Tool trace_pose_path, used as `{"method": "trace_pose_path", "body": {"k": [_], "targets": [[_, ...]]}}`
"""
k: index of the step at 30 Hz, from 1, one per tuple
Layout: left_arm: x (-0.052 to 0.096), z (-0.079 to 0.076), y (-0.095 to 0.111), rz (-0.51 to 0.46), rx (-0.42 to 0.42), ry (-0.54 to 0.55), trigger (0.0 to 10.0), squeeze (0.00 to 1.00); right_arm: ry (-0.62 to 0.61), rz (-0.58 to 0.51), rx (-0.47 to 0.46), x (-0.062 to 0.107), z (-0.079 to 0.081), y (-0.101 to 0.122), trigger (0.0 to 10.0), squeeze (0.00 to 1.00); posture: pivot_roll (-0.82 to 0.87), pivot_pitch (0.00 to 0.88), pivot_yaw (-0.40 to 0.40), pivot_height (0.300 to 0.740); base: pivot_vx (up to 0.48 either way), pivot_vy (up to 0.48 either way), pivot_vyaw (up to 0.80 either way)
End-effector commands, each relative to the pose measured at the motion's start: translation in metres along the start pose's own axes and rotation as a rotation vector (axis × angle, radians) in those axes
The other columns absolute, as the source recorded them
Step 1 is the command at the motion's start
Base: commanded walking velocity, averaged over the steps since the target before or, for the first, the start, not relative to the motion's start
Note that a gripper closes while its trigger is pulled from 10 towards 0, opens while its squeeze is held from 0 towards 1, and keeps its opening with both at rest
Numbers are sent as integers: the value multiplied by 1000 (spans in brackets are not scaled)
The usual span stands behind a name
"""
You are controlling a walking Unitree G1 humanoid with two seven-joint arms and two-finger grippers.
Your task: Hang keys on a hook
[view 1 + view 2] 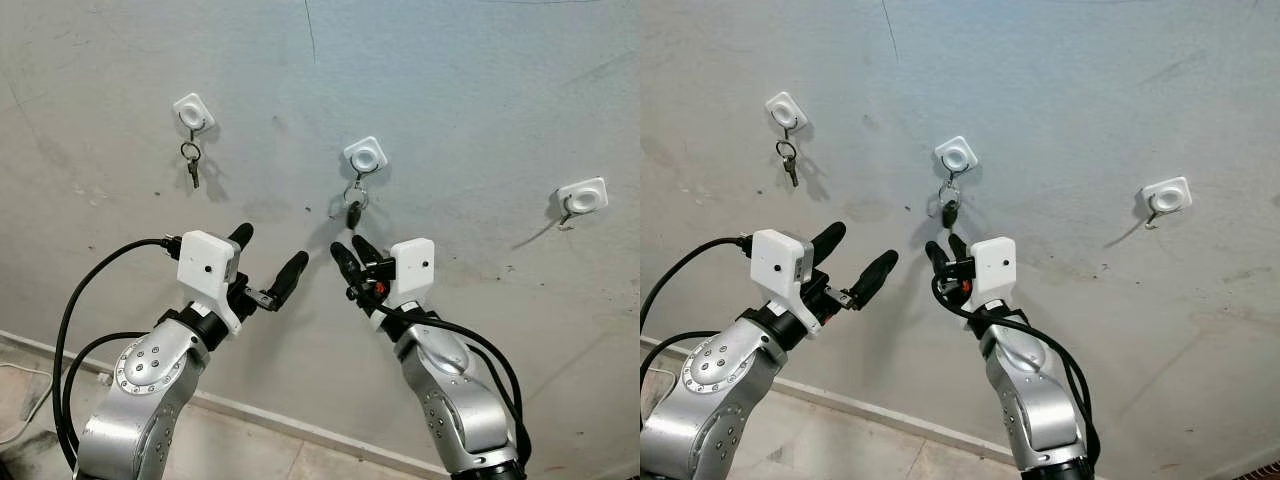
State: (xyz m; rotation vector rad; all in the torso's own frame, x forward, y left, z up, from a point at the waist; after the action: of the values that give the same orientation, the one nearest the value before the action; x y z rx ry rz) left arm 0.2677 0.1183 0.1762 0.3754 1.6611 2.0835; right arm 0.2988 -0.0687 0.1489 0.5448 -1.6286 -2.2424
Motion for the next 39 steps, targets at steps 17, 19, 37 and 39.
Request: {"method": "trace_pose_path", "body": {"k": [17, 19, 37, 39], "targets": [[1, -3, -5, 21, -10, 10, 10000, 0, -184, -58, 146, 55, -32, 32, 10000, 1000, 168, 0, -95, 740, 0, 0, 0], [5, -1, -10, 45, -27, 32, 10000, 0, -210, -56, 152, 65, -34, 34, 10000, 1000, 168, 0, -95, 740, 0, 0, 0], [11, 5, -29, 139, -17, 129, 10000, 0, -369, -85, 152, 89, -40, 50, 10000, 1000, 112, 0, -108, 740, 0, 0, 0], [14, 4, -30, 150, -13, 141, 10000, 0, -374, -92, 147, 89, -40, 54, 10000, 1000, 108, 0, -114, 740, 0, 0, 0]]}}
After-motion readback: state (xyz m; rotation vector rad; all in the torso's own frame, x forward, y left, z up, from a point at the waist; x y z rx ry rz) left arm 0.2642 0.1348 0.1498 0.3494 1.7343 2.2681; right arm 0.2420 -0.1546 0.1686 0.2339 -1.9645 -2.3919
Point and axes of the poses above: a point about 5 cm out from each wrist's last joint towards the gripper, its own x axis pointing back from the gripper into the wrist, its own y axis along the axis of the wrist's last joint, z = x × y, the point moved 2 cm from there along -x, pointing out of the wrist towards the gripper, and after that the axes turned 14 degrees about -x, right-handed, at the moved point
